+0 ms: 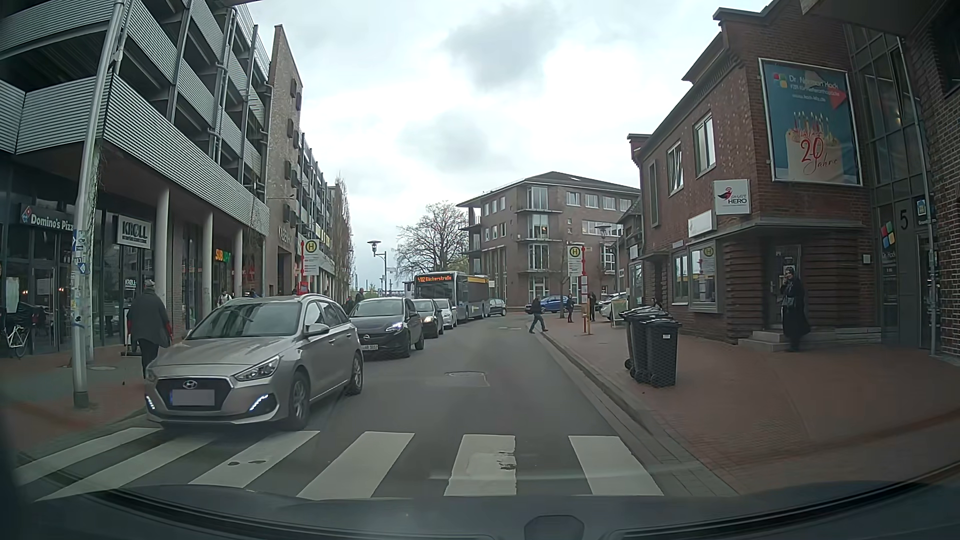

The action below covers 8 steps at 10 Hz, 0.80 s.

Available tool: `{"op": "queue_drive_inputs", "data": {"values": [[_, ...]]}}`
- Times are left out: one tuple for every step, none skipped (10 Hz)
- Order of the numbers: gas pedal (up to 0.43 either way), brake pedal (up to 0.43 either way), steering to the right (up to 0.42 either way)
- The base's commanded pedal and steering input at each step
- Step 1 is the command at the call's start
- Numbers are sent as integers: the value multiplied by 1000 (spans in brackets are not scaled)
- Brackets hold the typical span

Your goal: Follow the waypoints while adhering to traffic rules and regulations

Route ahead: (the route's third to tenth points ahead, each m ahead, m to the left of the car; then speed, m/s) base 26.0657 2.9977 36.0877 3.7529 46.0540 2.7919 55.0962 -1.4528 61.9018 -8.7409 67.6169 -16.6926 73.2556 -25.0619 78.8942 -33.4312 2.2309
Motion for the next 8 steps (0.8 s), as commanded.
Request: {"op": "queue_drive_inputs", "data": {"values": [[319, 6, 0], [339, 6, 3], [339, 6, 3], [339, 6, 3], [339, 6, 3], [331, 6, 3], [331, 6, 2], [331, 6, 2]]}}
